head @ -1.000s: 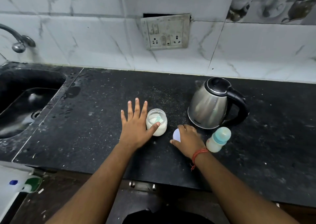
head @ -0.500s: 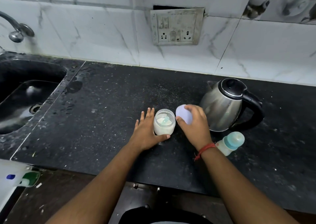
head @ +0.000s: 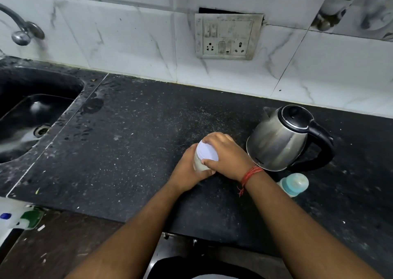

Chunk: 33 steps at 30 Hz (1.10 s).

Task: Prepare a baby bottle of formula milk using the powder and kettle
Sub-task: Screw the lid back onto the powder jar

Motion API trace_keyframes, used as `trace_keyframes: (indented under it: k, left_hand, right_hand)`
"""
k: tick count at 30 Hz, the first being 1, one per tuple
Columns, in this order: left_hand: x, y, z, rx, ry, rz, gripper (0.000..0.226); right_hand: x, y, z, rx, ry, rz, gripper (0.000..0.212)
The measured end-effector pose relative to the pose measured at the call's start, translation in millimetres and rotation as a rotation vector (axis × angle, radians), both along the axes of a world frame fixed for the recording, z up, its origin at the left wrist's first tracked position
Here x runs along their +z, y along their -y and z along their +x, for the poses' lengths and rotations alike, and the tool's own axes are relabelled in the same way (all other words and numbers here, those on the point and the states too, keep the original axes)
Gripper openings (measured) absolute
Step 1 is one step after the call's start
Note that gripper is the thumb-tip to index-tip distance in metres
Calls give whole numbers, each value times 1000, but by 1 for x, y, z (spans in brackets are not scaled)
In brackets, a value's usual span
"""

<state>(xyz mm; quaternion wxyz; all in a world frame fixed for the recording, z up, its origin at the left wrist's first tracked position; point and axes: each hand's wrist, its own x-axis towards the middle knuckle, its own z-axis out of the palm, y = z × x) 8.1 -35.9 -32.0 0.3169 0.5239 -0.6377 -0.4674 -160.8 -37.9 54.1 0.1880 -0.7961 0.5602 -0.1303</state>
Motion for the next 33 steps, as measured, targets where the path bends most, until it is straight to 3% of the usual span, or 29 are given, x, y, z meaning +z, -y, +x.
trace_keyframes:
  k: [10, 17, 22, 24, 26, 28, 30, 33]
  left_hand:
    - [12, 1, -3, -53, 66, -35, 79]
    - [27, 0, -16, -30, 98, -118, 82]
    - [35, 2, -16, 23, 113, -103, 92]
    - [40, 5, -16, 8, 110, -77, 95]
    - [46, 7, -17, -36, 94, -56, 96]
    - [51, 7, -20, -83, 83, -35, 96]
    - [54, 8, -22, -125, 98, -24, 92]
    - [56, 9, -25, -160, 132, -13, 82]
  right_hand:
    - [9, 10, -16, 112, -23, 131, 65]
    - [25, 4, -14, -172, -158, 98, 72]
    - [47, 7, -35, -251, -307, 159, 66]
    - [50, 9, -45, -223, -217, 99, 56]
    - [49, 9, -53, -111, 21, 112, 43]
    - [52, 10, -61, 78, 112, 201, 65]
    - [53, 10, -65, 190, 83, 239, 76]
    - [52, 9, -68, 104, 64, 215, 75]
